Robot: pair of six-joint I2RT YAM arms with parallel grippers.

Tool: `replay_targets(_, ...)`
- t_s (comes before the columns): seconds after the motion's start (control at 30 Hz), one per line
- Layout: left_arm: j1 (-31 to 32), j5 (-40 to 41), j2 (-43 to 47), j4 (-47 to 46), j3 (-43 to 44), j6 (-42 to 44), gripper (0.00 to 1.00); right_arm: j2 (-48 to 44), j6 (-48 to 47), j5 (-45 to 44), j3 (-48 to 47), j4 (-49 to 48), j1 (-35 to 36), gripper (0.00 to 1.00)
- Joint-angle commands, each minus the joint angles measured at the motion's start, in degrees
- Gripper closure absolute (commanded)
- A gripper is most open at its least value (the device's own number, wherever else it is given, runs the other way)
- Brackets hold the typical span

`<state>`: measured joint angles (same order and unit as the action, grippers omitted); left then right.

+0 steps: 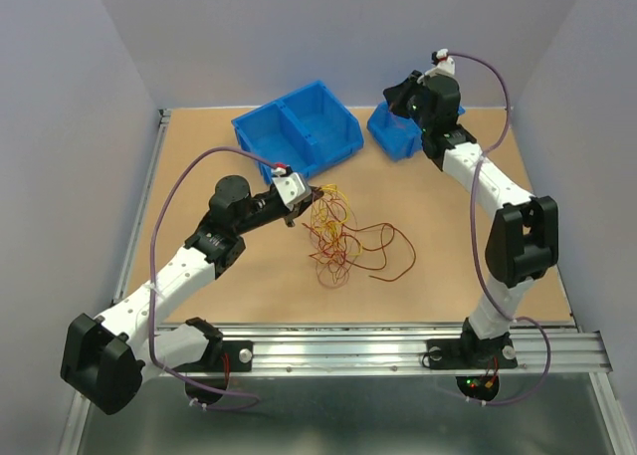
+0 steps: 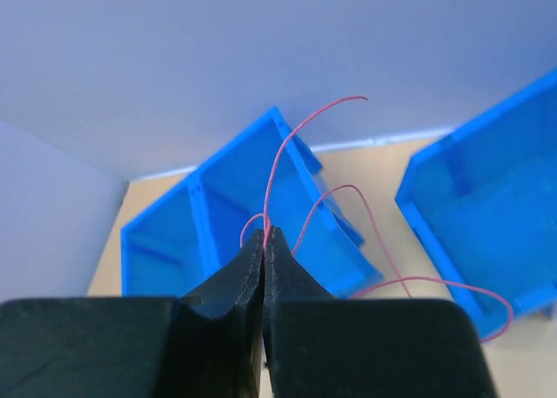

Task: Untangle the cables

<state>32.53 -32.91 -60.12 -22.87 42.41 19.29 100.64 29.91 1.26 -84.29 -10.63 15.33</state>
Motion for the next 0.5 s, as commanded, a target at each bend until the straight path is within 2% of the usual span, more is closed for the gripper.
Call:
replay_targets(0.0,0.16,0.21,2.11,-2.35,1.44,-0.39,0.91,6.91,1.81,0.51,-10.61,-2.81,-0.22,0.99)
replay_targets(0.23,0.25,1.7,0.79,-2.26,1.71,-0.13,0.91,16.16,2.34,-7.05,-19.59,-4.13,-0.22,0.99)
replay_targets(0.47,0.25,2.49,-0.52,-2.18,2.23,-0.13,0.91,20.73,4.45,-17.69,-18.46,-6.76,-1.0,0.99)
